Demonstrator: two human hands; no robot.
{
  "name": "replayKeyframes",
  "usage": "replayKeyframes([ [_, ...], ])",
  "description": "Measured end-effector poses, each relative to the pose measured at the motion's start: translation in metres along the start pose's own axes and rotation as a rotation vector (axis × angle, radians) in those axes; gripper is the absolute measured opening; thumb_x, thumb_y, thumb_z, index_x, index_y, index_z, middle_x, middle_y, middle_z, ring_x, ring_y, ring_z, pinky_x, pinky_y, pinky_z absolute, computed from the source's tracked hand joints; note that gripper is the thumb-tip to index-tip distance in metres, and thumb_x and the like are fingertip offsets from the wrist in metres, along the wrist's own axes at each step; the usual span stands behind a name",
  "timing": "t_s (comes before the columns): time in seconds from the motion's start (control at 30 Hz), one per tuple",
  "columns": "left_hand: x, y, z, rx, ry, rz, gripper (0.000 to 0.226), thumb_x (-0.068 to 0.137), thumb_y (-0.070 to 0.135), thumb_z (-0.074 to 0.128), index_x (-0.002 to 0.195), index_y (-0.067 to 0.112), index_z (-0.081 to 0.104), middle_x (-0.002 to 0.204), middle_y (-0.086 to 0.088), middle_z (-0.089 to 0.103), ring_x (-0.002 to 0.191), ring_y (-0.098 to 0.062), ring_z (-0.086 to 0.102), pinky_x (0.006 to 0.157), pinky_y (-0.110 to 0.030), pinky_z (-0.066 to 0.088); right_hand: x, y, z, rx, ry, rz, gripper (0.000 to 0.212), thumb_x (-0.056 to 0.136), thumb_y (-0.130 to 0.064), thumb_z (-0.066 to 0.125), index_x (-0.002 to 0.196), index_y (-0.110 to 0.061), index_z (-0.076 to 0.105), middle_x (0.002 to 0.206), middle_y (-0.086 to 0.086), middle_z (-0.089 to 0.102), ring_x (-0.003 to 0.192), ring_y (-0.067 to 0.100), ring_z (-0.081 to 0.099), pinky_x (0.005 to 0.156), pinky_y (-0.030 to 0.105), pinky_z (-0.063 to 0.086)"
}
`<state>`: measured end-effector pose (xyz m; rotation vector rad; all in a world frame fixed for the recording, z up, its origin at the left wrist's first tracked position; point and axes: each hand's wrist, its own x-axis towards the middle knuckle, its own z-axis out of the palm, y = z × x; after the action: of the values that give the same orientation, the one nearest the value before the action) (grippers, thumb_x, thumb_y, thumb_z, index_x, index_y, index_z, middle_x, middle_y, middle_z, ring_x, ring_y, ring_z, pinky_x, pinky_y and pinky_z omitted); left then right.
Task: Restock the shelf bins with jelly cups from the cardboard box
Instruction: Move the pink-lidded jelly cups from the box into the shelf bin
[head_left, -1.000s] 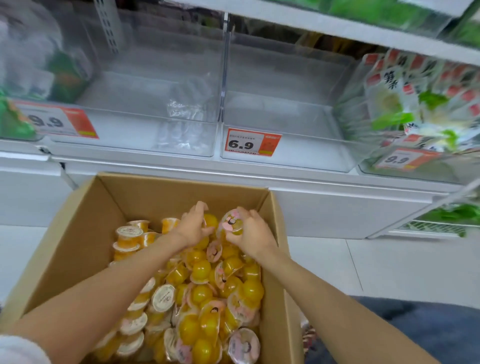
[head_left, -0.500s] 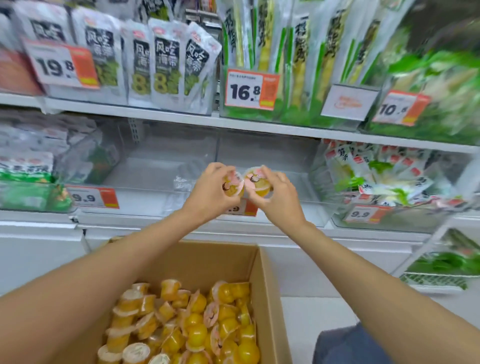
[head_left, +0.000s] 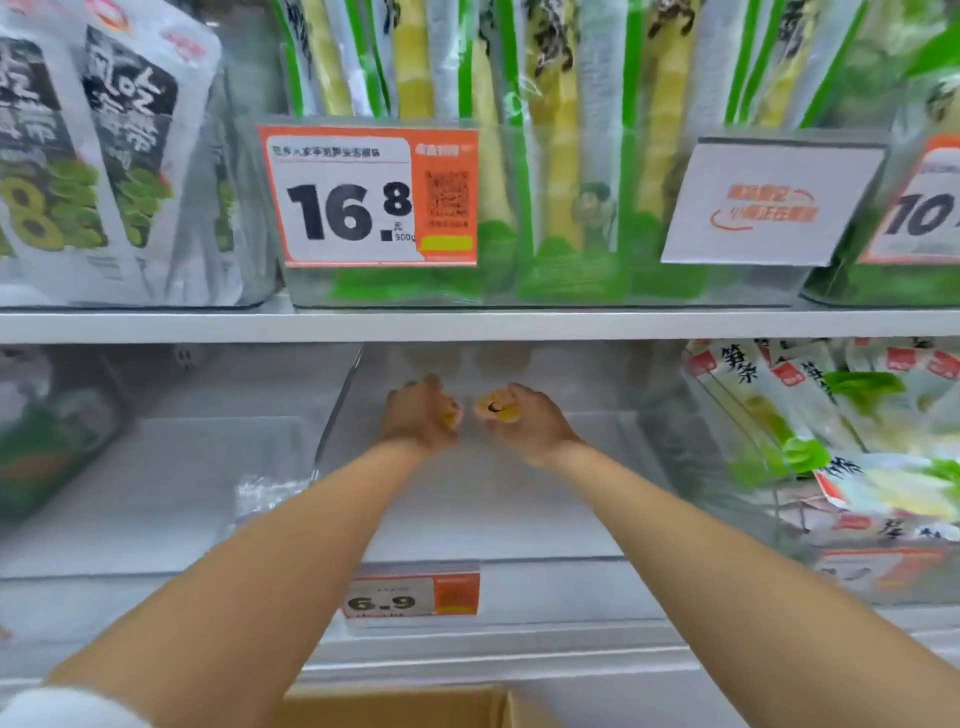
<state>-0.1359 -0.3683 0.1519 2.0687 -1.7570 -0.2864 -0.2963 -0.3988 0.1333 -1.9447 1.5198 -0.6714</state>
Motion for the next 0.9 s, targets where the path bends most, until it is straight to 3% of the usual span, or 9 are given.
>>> replayKeyframes([
  [0.07, 0.011, -0.010, 0.012, 0.029, 0.005, -0.010, 0.045, 0.073, 0.025, 0.074, 0.114, 0.015, 0.057, 0.119, -0.009, 0.063, 0.114, -0.028, 0.056, 0.089, -0.027, 0.044, 0.010, 0.010, 0.008, -0.038, -0.093, -0.020, 0.039, 0.083, -0.049, 0.059, 0.114, -0.025, 0.054, 0.119, 0.011, 0.052, 0.094, 0.027, 0.062, 0.067, 0.029, 0.053],
  [0.2, 0.012, -0.021, 0.028, 0.069, 0.072, 0.073, 0.034, 0.084, 0.043, 0.066, 0.109, 0.021, 0.065, 0.120, -0.005, 0.063, 0.130, -0.029, 0.041, 0.104, -0.029, 0.027, 0.021, 0.024, 0.005, -0.160, -0.069, 0.005, 0.036, 0.090, -0.048, 0.045, 0.117, -0.029, 0.056, 0.115, 0.013, 0.042, 0.111, 0.032, 0.045, 0.097, 0.037, 0.041],
  [0.37, 0.006, -0.023, 0.028, 0.170, 0.185, 0.089, 0.025, 0.091, 0.035, 0.060, 0.115, 0.032, 0.068, 0.126, -0.003, 0.057, 0.122, -0.030, 0.044, 0.099, -0.034, 0.038, 0.022, 0.021, 0.007, -0.046, -0.033, -0.039, 0.027, 0.080, -0.043, 0.063, 0.089, -0.018, 0.071, 0.108, 0.006, 0.055, 0.093, 0.016, 0.060, 0.083, 0.024, 0.047],
  [0.47, 0.010, -0.024, 0.031, -0.061, 0.216, -0.017, 0.023, 0.088, 0.020, 0.066, 0.110, 0.024, 0.072, 0.122, -0.002, 0.064, 0.116, -0.027, 0.058, 0.096, -0.033, 0.047, 0.037, 0.014, 0.019, -0.021, 0.043, -0.045, 0.027, 0.079, -0.034, 0.069, 0.058, -0.023, 0.055, 0.094, 0.005, 0.056, 0.071, 0.015, 0.055, 0.057, 0.017, 0.033],
  [0.57, 0.014, -0.027, 0.033, -0.133, 0.218, -0.081, 0.023, 0.088, 0.016, 0.066, 0.109, 0.020, 0.073, 0.121, -0.001, 0.068, 0.115, -0.023, 0.061, 0.097, -0.030, 0.047, 0.043, 0.004, 0.025, -0.034, 0.081, -0.066, 0.041, 0.086, -0.020, 0.064, 0.052, -0.022, 0.042, 0.086, 0.010, 0.051, 0.069, 0.019, 0.048, 0.052, 0.023, 0.027],
  [0.7, 0.014, -0.026, 0.031, -0.158, 0.179, -0.103, 0.029, 0.087, 0.013, 0.066, 0.115, 0.019, 0.070, 0.123, 0.000, 0.067, 0.119, -0.023, 0.058, 0.100, -0.029, 0.045, 0.043, 0.004, 0.027, -0.063, 0.031, -0.052, 0.027, 0.093, -0.019, 0.054, 0.067, -0.012, 0.053, 0.090, 0.014, 0.059, 0.077, 0.026, 0.054, 0.061, 0.023, 0.031],
  [0.77, 0.013, -0.027, 0.029, -0.102, 0.124, -0.091, 0.036, 0.085, 0.013, 0.067, 0.120, 0.018, 0.066, 0.128, -0.002, 0.062, 0.122, -0.027, 0.054, 0.102, -0.032, 0.044, 0.039, 0.004, 0.025, -0.038, -0.020, -0.050, 0.020, 0.097, -0.021, 0.050, 0.101, -0.009, 0.065, 0.111, 0.018, 0.063, 0.093, 0.028, 0.060, 0.070, 0.023, 0.038],
  [0.83, 0.007, -0.024, 0.023, -0.059, 0.101, -0.068, 0.040, 0.084, 0.013, 0.068, 0.124, 0.018, 0.063, 0.131, -0.004, 0.058, 0.121, -0.029, 0.052, 0.102, -0.034, 0.044, 0.027, 0.003, 0.020, -0.058, -0.076, -0.033, 0.044, 0.100, -0.029, 0.045, 0.142, -0.016, 0.044, 0.137, 0.018, 0.046, 0.112, 0.030, 0.057, 0.086, 0.026, 0.044],
  [0.9, 0.000, -0.020, 0.019, -0.049, 0.089, -0.084, 0.043, 0.085, 0.015, 0.068, 0.127, 0.019, 0.061, 0.133, -0.005, 0.055, 0.122, -0.028, 0.053, 0.101, -0.033, 0.044, 0.011, -0.002, 0.014, -0.112, -0.104, -0.015, 0.055, 0.101, -0.030, 0.042, 0.152, -0.023, 0.024, 0.144, 0.017, 0.032, 0.121, 0.034, 0.051, 0.099, 0.032, 0.042],
])
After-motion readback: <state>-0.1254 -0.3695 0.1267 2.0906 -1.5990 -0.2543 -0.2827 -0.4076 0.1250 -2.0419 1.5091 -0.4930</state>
